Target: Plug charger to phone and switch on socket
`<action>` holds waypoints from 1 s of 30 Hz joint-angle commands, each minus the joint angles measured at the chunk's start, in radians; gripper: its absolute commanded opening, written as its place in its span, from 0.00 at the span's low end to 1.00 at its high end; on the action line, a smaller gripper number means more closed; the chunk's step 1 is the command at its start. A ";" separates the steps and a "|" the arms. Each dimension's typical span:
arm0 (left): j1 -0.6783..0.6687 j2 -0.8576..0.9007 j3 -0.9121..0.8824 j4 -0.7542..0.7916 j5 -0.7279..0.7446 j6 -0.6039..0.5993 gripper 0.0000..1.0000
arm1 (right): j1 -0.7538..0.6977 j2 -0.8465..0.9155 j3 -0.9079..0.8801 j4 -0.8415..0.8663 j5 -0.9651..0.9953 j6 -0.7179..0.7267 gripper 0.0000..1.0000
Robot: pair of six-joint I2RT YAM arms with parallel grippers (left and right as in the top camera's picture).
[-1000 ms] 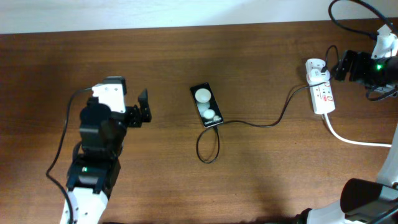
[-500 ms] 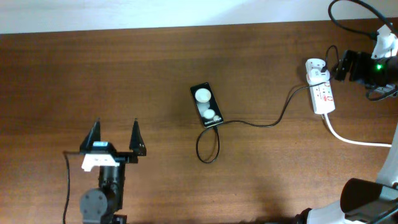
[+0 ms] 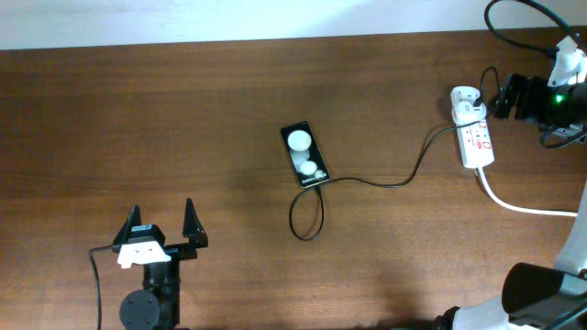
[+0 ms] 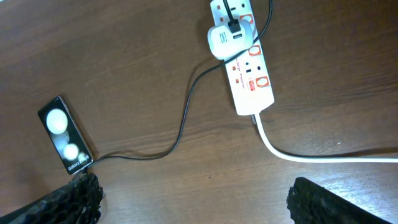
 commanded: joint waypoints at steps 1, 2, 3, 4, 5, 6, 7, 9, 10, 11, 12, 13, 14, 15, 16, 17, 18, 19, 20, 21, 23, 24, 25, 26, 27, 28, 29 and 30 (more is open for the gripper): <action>0.010 -0.016 -0.002 -0.027 0.011 -0.021 0.99 | 0.005 -0.003 -0.003 0.000 0.005 0.008 0.99; 0.010 -0.016 -0.002 -0.060 0.019 -0.021 0.99 | 0.005 -0.003 -0.003 0.000 0.005 0.008 0.99; 0.010 -0.016 -0.002 -0.091 0.019 -0.021 0.99 | 0.005 -0.003 -0.003 0.000 0.005 0.008 0.99; 0.010 -0.016 -0.002 -0.130 0.031 -0.021 0.99 | 0.005 -0.003 -0.003 0.000 0.005 0.008 0.99; 0.010 -0.016 -0.002 -0.144 0.038 -0.021 0.99 | 0.005 -0.003 -0.003 0.000 0.005 0.008 0.99; 0.010 -0.016 -0.002 -0.151 0.048 -0.021 0.99 | 0.005 -0.003 -0.003 0.000 0.005 0.008 0.99; 0.010 -0.016 -0.002 -0.151 0.057 -0.021 0.99 | 0.005 -0.003 -0.003 0.000 0.005 0.008 0.99; 0.010 -0.016 -0.002 -0.154 0.076 -0.016 0.99 | 0.005 -0.003 -0.003 0.000 0.005 0.008 0.99; 0.010 -0.016 -0.002 -0.154 0.077 -0.016 0.99 | 0.005 -0.003 -0.003 0.000 0.005 0.008 0.99; 0.010 -0.016 -0.002 -0.155 0.084 0.021 0.99 | 0.005 -0.003 -0.003 0.000 0.005 0.008 0.99; 0.010 -0.016 -0.002 -0.154 0.099 0.091 0.99 | 0.005 -0.003 -0.003 0.000 0.005 0.008 0.99; 0.010 -0.016 -0.002 -0.154 0.098 0.145 0.99 | 0.005 -0.003 -0.003 0.000 0.005 0.008 0.99; 0.010 -0.016 -0.002 -0.154 0.098 0.192 0.99 | 0.005 -0.003 -0.003 0.000 0.005 0.008 0.99; 0.010 -0.016 -0.002 -0.155 0.098 0.224 0.99 | 0.005 -0.003 -0.003 0.000 0.005 0.008 0.99; 0.010 -0.016 -0.002 -0.156 0.096 0.236 0.99 | 0.005 -0.003 -0.003 0.000 0.005 0.008 0.99; 0.010 -0.016 -0.002 -0.156 0.096 0.235 0.99 | 0.005 -0.003 -0.003 0.000 0.005 0.008 0.99; 0.010 -0.016 -0.002 -0.155 0.097 0.235 0.99 | 0.005 -0.003 -0.003 0.000 0.005 0.008 0.99; 0.010 -0.016 -0.002 -0.154 0.093 0.235 0.99 | 0.005 -0.003 -0.003 0.000 0.005 0.008 0.99; 0.010 -0.016 -0.002 -0.154 0.091 0.235 0.99 | 0.005 -0.003 -0.003 0.000 0.005 0.008 0.99; 0.010 -0.016 -0.002 -0.154 0.091 0.235 0.99 | 0.005 -0.003 -0.003 0.000 0.005 0.008 0.99; 0.010 -0.016 -0.002 -0.154 0.091 0.235 0.99 | 0.005 -0.003 -0.003 0.000 0.005 0.008 0.99; 0.010 -0.016 -0.002 -0.154 0.091 0.235 0.99 | 0.005 -0.003 -0.003 0.000 0.005 0.008 0.99; 0.010 -0.016 -0.002 -0.154 0.091 0.235 0.99 | 0.005 -0.003 -0.003 0.000 0.005 0.008 0.99; 0.010 -0.016 -0.002 -0.154 0.091 0.235 0.99 | 0.005 -0.003 -0.003 0.000 0.005 0.008 0.99; 0.010 -0.016 -0.002 -0.154 0.091 0.235 0.99 | 0.005 -0.003 -0.003 0.000 0.005 0.008 0.99; 0.010 -0.016 -0.002 -0.154 0.091 0.235 0.99 | 0.005 -0.003 -0.003 0.000 0.005 0.008 0.99; 0.010 -0.016 -0.002 -0.154 0.091 0.235 0.99 | 0.005 -0.003 -0.003 0.000 0.005 0.008 0.99; 0.010 -0.016 -0.002 -0.154 0.091 0.235 0.99 | 0.005 -0.003 -0.003 0.000 0.005 0.008 0.99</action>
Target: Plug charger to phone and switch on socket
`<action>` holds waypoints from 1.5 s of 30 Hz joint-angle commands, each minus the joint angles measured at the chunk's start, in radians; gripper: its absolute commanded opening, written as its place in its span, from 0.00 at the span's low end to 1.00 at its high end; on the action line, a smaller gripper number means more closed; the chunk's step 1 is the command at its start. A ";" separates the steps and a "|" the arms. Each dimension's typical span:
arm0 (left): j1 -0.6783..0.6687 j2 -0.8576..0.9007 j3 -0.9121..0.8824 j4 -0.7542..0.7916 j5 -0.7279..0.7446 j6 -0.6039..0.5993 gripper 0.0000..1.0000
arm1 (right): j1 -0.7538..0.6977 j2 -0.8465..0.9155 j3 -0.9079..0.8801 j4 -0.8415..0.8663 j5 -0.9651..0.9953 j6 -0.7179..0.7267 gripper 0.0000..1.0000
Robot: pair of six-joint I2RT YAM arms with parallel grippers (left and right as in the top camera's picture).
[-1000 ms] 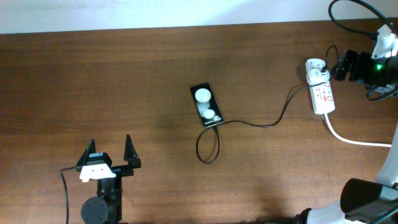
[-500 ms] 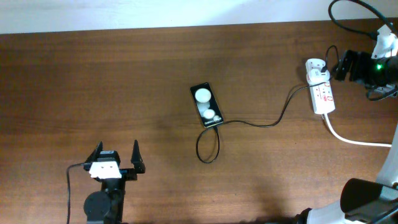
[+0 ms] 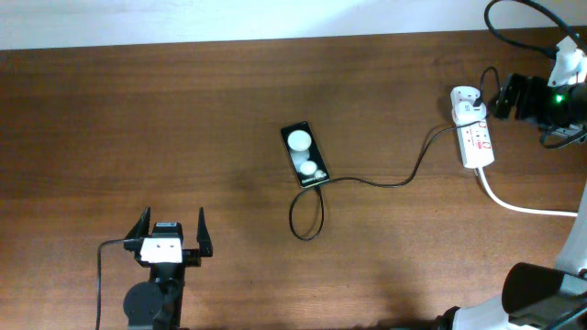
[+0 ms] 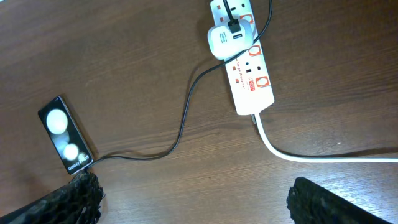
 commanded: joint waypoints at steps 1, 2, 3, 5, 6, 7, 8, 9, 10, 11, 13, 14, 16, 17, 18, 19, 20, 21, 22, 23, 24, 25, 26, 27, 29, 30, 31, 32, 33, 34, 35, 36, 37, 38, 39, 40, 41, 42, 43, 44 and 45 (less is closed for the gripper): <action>0.006 -0.007 -0.003 -0.006 0.014 0.020 0.99 | 0.005 -0.003 -0.003 0.000 0.005 0.008 0.99; 0.006 -0.007 -0.003 -0.006 0.014 0.020 0.99 | 0.005 -0.003 -0.003 0.000 0.005 0.008 0.99; 0.006 -0.007 -0.003 -0.006 0.014 0.020 0.99 | 0.005 -0.003 -0.003 0.000 0.005 0.008 0.99; 0.006 -0.007 -0.003 -0.006 0.014 0.020 0.99 | 0.005 -0.003 -0.003 0.000 0.005 0.008 0.99; 0.006 -0.007 -0.003 -0.006 0.014 0.020 0.99 | 0.005 -0.003 -0.003 0.000 0.005 0.008 0.99; 0.006 -0.007 -0.003 -0.006 0.014 0.020 0.99 | 0.005 -0.003 -0.003 0.000 0.005 0.008 0.99; 0.006 -0.007 -0.003 -0.006 0.014 0.020 0.99 | 0.005 -0.002 -0.003 0.000 0.005 0.008 0.99; 0.006 -0.007 -0.003 -0.006 0.014 0.020 0.99 | 0.005 -0.002 -0.003 0.000 0.005 0.008 0.99; 0.006 -0.007 -0.003 -0.006 0.014 0.020 0.99 | 0.005 -0.002 -0.003 0.000 0.005 0.008 0.99; 0.006 -0.007 -0.003 -0.006 0.014 0.020 0.99 | 0.005 -0.002 -0.003 0.000 0.004 0.008 0.99; 0.006 -0.007 -0.003 -0.006 0.014 0.020 0.99 | 0.006 -0.004 -0.007 0.015 -0.003 0.008 0.99; 0.006 -0.007 -0.003 -0.006 0.014 0.020 0.99 | 0.007 -0.013 -0.027 0.043 -0.003 0.008 0.99; 0.006 -0.007 -0.003 -0.006 0.014 0.021 0.99 | 0.045 -0.108 -0.230 0.246 -0.003 0.008 0.99; 0.006 -0.007 -0.003 -0.006 0.014 0.020 0.99 | 0.063 -0.158 -0.344 0.340 -0.003 0.008 0.99; 0.006 -0.007 -0.003 -0.006 0.014 0.021 0.99 | 0.095 -0.258 -0.554 0.505 -0.003 0.008 0.99; 0.006 -0.007 -0.003 -0.006 0.014 0.020 0.99 | 0.106 -0.301 -0.634 0.570 -0.003 0.008 0.99; 0.006 -0.007 -0.003 -0.006 0.014 0.020 0.99 | 0.115 -0.353 -0.729 0.643 -0.005 0.008 0.99; 0.006 -0.007 -0.003 -0.006 0.014 0.020 0.99 | 0.118 -0.424 -0.842 0.730 -0.015 0.009 0.99; 0.006 -0.007 -0.003 -0.006 0.014 0.021 0.99 | 0.117 -0.476 -0.916 0.810 -0.034 0.009 0.98; 0.006 -0.007 -0.003 -0.006 0.014 0.020 0.99 | 0.117 -0.557 -1.021 0.965 -0.076 0.008 0.99; 0.006 -0.007 -0.003 -0.006 0.014 0.020 0.99 | 0.118 -0.583 -1.056 1.023 -0.088 0.009 0.99; 0.006 -0.007 -0.003 -0.006 0.014 0.020 0.99 | 0.119 -0.648 -1.143 1.180 -0.122 0.009 0.99; 0.006 -0.007 -0.003 -0.006 0.014 0.020 0.99 | 0.119 -0.698 -1.213 1.290 -0.140 0.009 0.99; 0.006 -0.007 -0.003 -0.006 0.014 0.020 0.99 | 0.119 -0.742 -1.276 1.389 -0.146 0.009 0.99; 0.006 -0.007 -0.003 -0.006 0.014 0.020 0.99 | 0.119 -0.846 -1.434 1.617 -0.146 0.008 0.99; 0.006 -0.007 -0.003 -0.006 0.014 0.020 0.99 | 0.119 -0.911 -1.532 1.759 -0.146 0.008 0.99; 0.006 -0.007 -0.003 -0.006 0.014 0.020 0.99 | 0.119 -0.955 -1.585 1.832 -0.146 0.009 0.99; 0.006 -0.007 -0.003 -0.006 0.014 0.021 0.99 | 0.119 -1.005 -1.634 1.900 -0.146 0.009 0.99; 0.006 -0.007 -0.003 -0.006 0.014 0.020 0.99 | 0.134 -1.076 -1.685 1.952 -0.113 0.008 0.99; 0.006 -0.007 -0.003 -0.006 0.014 0.020 0.99 | 0.147 -1.123 -1.710 1.953 -0.076 0.008 0.99; 0.006 -0.007 -0.003 -0.006 0.014 0.020 0.99 | 0.159 -1.160 -1.727 1.952 -0.053 0.008 0.99; 0.006 -0.007 -0.003 -0.006 0.014 0.020 0.99 | 0.169 -1.179 -1.736 1.949 -0.047 0.008 0.99; 0.006 -0.007 -0.003 -0.006 0.014 0.020 0.99 | 0.177 -1.197 -1.749 1.949 -0.047 0.008 0.99; 0.006 -0.007 -0.003 -0.006 0.014 0.020 0.99 | 0.188 -1.219 -1.769 1.949 -0.047 0.008 0.99; 0.006 -0.007 -0.003 -0.006 0.014 0.020 0.99 | 0.201 -1.242 -1.791 1.949 -0.028 0.008 0.99; 0.006 -0.007 -0.003 -0.006 0.014 0.020 0.99 | 0.222 -1.279 -1.824 1.949 0.006 0.008 0.99; 0.006 -0.007 -0.003 -0.006 0.014 0.020 0.99 | 0.237 -1.316 -1.855 1.949 0.035 0.008 0.99; 0.006 -0.007 -0.003 -0.006 0.014 0.020 0.99 | 0.252 -1.351 -1.883 1.949 0.067 0.008 0.99; 0.006 -0.007 -0.003 -0.006 0.014 0.020 0.99 | 0.272 -1.403 -1.921 1.950 0.108 0.008 0.99; 0.006 -0.007 -0.003 -0.006 0.014 0.020 0.99 | 0.286 -1.472 -1.982 1.949 0.117 0.008 0.99; 0.006 -0.007 -0.003 -0.006 0.014 0.020 0.99 | 0.294 -1.539 -1.986 1.841 0.119 0.016 0.99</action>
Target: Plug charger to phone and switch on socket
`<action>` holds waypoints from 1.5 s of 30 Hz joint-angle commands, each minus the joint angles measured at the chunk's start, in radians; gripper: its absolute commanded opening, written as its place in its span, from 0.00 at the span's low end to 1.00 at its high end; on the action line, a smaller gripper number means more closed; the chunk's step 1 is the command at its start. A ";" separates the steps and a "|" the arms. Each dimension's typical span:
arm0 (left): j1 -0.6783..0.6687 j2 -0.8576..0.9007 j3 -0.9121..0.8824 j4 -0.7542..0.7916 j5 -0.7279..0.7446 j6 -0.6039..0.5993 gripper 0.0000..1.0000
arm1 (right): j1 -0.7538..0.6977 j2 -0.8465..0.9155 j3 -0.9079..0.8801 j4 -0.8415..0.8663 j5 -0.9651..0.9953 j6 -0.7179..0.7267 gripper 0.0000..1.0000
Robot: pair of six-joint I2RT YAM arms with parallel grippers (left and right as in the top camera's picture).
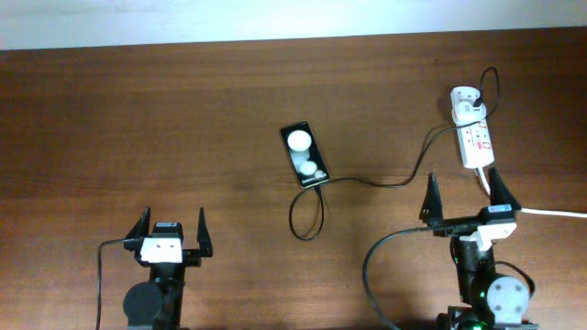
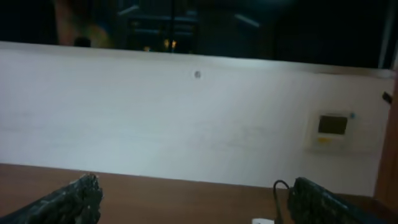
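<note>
The black phone (image 1: 304,154) lies flat mid-table with two white discs on it. A black charger cable (image 1: 376,182) meets the phone's near end, loops once, and runs right to a white charger (image 1: 465,99) plugged into the white power strip (image 1: 475,142). My right gripper (image 1: 463,188) is open at the front right, just short of the strip and holding nothing. In the right wrist view its dark fingers (image 2: 71,200) frame the far wall. My left gripper (image 1: 171,223) is open at the front left, far from the phone.
A thick white lead (image 1: 550,214) runs from the strip off the right edge. The wooden table (image 1: 138,119) ends at a pale wall (image 2: 186,118) behind it. A small wall panel (image 2: 333,126) shows at the right of the wrist view.
My right arm was at the far right edge beside the power strip, its camera looking down on it. It now stands at the front right, camera facing the wall. The left arm is unchanged.
At first my left gripper sat skewed at the front left and my right arm was beside the strip at the far right. Then the left gripper stood square. Now the right arm is at the front too. Phone, cable and strip have kept their places.
</note>
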 commanded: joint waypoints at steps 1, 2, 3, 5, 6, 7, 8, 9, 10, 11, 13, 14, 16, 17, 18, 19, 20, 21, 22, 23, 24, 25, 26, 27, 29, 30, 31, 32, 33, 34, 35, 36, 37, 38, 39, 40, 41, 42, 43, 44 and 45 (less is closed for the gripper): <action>0.006 -0.006 -0.003 -0.005 0.011 0.020 0.99 | 0.022 -0.130 -0.035 -0.158 0.042 0.014 0.99; 0.006 -0.006 -0.003 -0.005 0.011 0.020 0.99 | 0.022 -0.163 -0.035 -0.204 0.043 0.014 0.99; 0.006 -0.006 -0.003 -0.005 0.011 0.020 0.99 | 0.022 -0.207 -0.035 -0.273 0.051 0.014 0.99; 0.006 -0.006 -0.003 -0.005 0.011 0.020 0.99 | 0.023 -0.253 -0.035 -0.391 0.054 0.014 0.99; 0.006 -0.006 -0.003 -0.005 0.011 0.020 0.99 | 0.036 -0.253 -0.035 -0.450 0.072 0.043 0.99; 0.006 -0.006 -0.003 -0.005 0.011 0.020 0.99 | 0.048 -0.253 -0.035 -0.465 0.082 0.043 0.99; 0.006 -0.006 -0.003 -0.005 0.011 0.020 0.99 | 0.067 -0.253 -0.035 -0.479 0.109 0.044 0.99; 0.006 -0.006 -0.003 -0.005 0.011 0.020 0.99 | 0.084 -0.253 -0.035 -0.488 0.144 0.059 0.99; 0.006 -0.006 -0.003 -0.005 0.011 0.020 0.99 | 0.101 -0.253 -0.035 -0.506 0.215 0.122 0.99; 0.006 -0.006 -0.003 -0.005 0.011 0.020 0.99 | 0.124 -0.253 -0.035 -0.533 0.309 0.213 0.99; 0.006 -0.006 -0.003 -0.005 0.011 0.020 0.99 | 0.147 -0.253 -0.035 -0.557 0.334 0.219 0.99; 0.006 -0.006 -0.003 -0.005 0.011 0.020 0.99 | 0.154 -0.253 -0.035 -0.567 0.325 0.217 0.99; 0.006 -0.006 -0.003 -0.005 0.011 0.020 0.99 | 0.171 -0.253 -0.035 -0.570 0.313 0.206 0.99; 0.006 -0.006 -0.003 -0.005 0.011 0.020 0.99 | 0.172 -0.253 -0.035 -0.575 0.253 0.152 0.99; 0.006 -0.006 -0.003 -0.005 0.011 0.020 0.99 | 0.172 -0.253 -0.035 -0.583 0.180 0.088 0.99; 0.006 -0.006 -0.003 -0.005 0.011 0.020 0.99 | 0.172 -0.253 -0.035 -0.584 0.174 0.086 0.99; 0.006 -0.006 -0.003 -0.005 0.011 0.020 0.99 | 0.172 -0.253 -0.035 -0.584 0.175 0.082 0.98; 0.006 -0.006 -0.003 -0.005 0.011 0.020 0.99 | 0.172 -0.253 -0.035 -0.584 0.175 0.082 0.99; 0.006 -0.006 -0.003 -0.005 0.011 0.020 0.99 | 0.172 -0.253 -0.035 -0.584 0.174 0.082 0.99; 0.006 -0.006 -0.003 -0.005 0.011 0.020 0.99 | 0.172 -0.253 -0.035 -0.584 0.171 0.080 0.99; 0.006 -0.006 -0.003 -0.005 0.011 0.020 0.99 | 0.172 -0.253 -0.035 -0.584 0.162 0.065 0.99; 0.006 -0.006 -0.003 -0.005 0.011 0.020 0.99 | 0.172 -0.253 -0.035 -0.584 0.155 0.045 0.99; 0.006 -0.006 -0.003 -0.005 0.011 0.020 0.99 | 0.172 -0.253 -0.035 -0.584 0.153 0.026 0.99; 0.006 -0.006 -0.003 -0.005 0.011 0.020 0.99 | 0.172 -0.253 -0.035 -0.584 0.149 0.021 0.98; 0.006 -0.006 -0.003 -0.005 0.011 0.020 0.99 | 0.172 -0.253 -0.035 -0.581 0.122 0.000 0.99; 0.006 -0.006 -0.003 -0.005 0.011 0.020 0.99 | 0.172 -0.253 -0.035 -0.581 0.121 0.000 0.99; 0.006 -0.006 -0.003 -0.005 0.011 0.020 0.99 | 0.172 -0.253 -0.035 -0.581 0.119 0.000 0.99; 0.006 -0.006 -0.003 -0.005 0.011 0.020 0.99 | 0.172 -0.253 -0.035 -0.581 0.119 0.000 0.99; 0.006 -0.006 -0.003 -0.005 0.011 0.020 0.99 | 0.172 -0.253 -0.035 -0.581 0.119 0.000 0.99; 0.006 -0.006 -0.003 -0.005 0.011 0.020 0.99 | 0.172 -0.253 -0.035 -0.581 0.116 0.000 0.99; 0.006 -0.006 -0.003 -0.005 0.011 0.020 0.99 | 0.172 -0.253 -0.035 -0.581 0.111 -0.008 0.99; 0.006 -0.006 -0.003 -0.005 0.011 0.020 0.99 | 0.172 -0.253 -0.035 -0.581 0.108 -0.019 0.99; 0.006 -0.006 -0.003 -0.005 0.011 0.020 0.99 | 0.172 -0.253 -0.035 -0.581 0.108 -0.019 0.99; 0.006 -0.006 -0.003 -0.005 0.011 0.020 0.99 | 0.172 -0.253 -0.035 -0.581 0.106 -0.019 0.99; 0.006 -0.006 -0.003 -0.005 0.011 0.020 0.99 | 0.172 -0.253 -0.035 -0.581 0.104 -0.018 0.99; 0.006 -0.006 -0.003 -0.005 0.011 0.020 0.99 | 0.172 -0.253 -0.035 -0.581 0.104 -0.018 0.99; 0.006 -0.006 -0.003 -0.005 0.011 0.020 0.99 | 0.172 -0.253 -0.035 -0.581 0.104 -0.018 0.99; 0.006 -0.006 -0.003 -0.005 0.011 0.020 0.99 | 0.172 -0.253 -0.035 -0.581 0.104 -0.018 0.99; 0.006 -0.006 -0.003 -0.005 0.011 0.020 0.99 | 0.172 -0.253 -0.035 -0.581 0.104 -0.018 0.99; 0.006 -0.006 -0.003 -0.005 0.011 0.020 0.99 | 0.172 -0.253 -0.035 -0.580 0.105 -0.018 0.99; 0.006 -0.006 -0.003 -0.005 0.011 0.020 0.99 | 0.172 -0.253 -0.035 -0.579 0.105 -0.018 0.99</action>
